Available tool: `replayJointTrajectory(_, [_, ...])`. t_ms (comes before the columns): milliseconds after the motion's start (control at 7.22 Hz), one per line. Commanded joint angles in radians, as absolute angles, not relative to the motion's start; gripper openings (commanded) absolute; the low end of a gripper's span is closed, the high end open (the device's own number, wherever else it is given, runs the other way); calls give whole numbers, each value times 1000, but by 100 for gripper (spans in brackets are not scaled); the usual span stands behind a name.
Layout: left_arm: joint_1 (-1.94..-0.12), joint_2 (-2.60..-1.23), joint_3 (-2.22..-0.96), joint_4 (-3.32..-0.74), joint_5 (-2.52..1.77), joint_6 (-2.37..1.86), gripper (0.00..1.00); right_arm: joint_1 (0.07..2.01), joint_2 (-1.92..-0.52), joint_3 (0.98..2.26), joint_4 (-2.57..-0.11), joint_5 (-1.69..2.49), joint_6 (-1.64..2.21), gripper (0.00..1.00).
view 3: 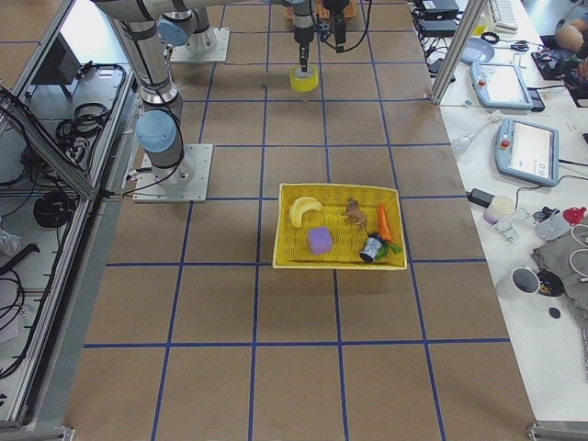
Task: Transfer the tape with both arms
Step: 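Lift and carry the tape roll with the left gripper toward the basket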
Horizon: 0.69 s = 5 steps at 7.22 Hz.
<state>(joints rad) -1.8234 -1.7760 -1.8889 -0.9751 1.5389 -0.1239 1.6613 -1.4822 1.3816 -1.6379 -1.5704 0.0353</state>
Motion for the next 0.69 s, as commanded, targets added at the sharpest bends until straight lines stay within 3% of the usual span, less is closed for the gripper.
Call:
replayJointTrajectory(0, [-1589, -1707, -1853, -1049, 1546, 205, 0, 1661, -1483, 1382, -1638, -1571, 35, 100])
replayJointTrajectory(277, [-1287, -1724, -1774, -1103, 1531, 516, 0, 1661, -1483, 1382, -1638, -1571, 35, 100])
replayJointTrajectory(554, [-1183, -1785, -1607, -1248, 1545, 534, 0, 1661, -1483, 1382, -1638, -1571, 35, 100])
